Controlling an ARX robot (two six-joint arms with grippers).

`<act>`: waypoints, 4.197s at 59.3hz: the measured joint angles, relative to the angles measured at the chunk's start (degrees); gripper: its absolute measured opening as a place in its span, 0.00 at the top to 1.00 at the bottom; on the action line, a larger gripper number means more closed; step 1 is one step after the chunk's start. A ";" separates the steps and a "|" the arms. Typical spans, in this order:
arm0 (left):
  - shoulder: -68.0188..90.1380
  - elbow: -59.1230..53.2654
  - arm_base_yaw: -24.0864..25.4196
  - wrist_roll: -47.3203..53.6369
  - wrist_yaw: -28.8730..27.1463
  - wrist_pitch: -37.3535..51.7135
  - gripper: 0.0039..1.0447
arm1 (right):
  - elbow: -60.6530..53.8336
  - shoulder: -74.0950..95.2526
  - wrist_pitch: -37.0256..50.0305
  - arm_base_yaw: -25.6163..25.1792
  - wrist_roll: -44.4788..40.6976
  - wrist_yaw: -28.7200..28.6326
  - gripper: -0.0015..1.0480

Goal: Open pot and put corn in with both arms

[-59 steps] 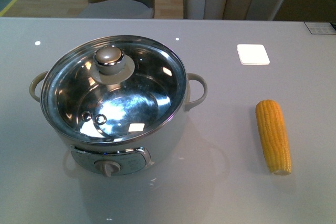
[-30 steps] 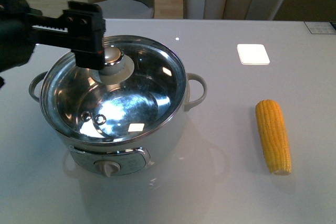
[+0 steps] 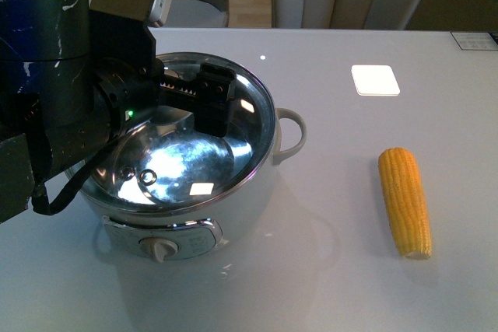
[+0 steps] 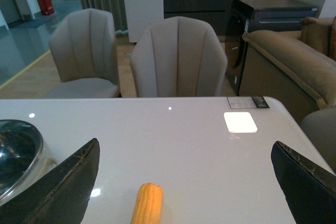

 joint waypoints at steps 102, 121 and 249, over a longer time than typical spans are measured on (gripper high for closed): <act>-9.90 0.63 1.07 -0.85 -2.99 -5.51 0.62 | 0.00 0.00 0.00 0.00 0.00 0.00 0.08; -20.57 -4.83 13.05 -0.22 -2.27 -5.42 0.62 | 0.00 0.00 0.00 0.00 0.00 0.00 0.08; 30.82 17.00 48.35 -5.07 14.01 8.28 0.13 | 0.00 -0.02 0.00 0.00 0.00 0.00 0.08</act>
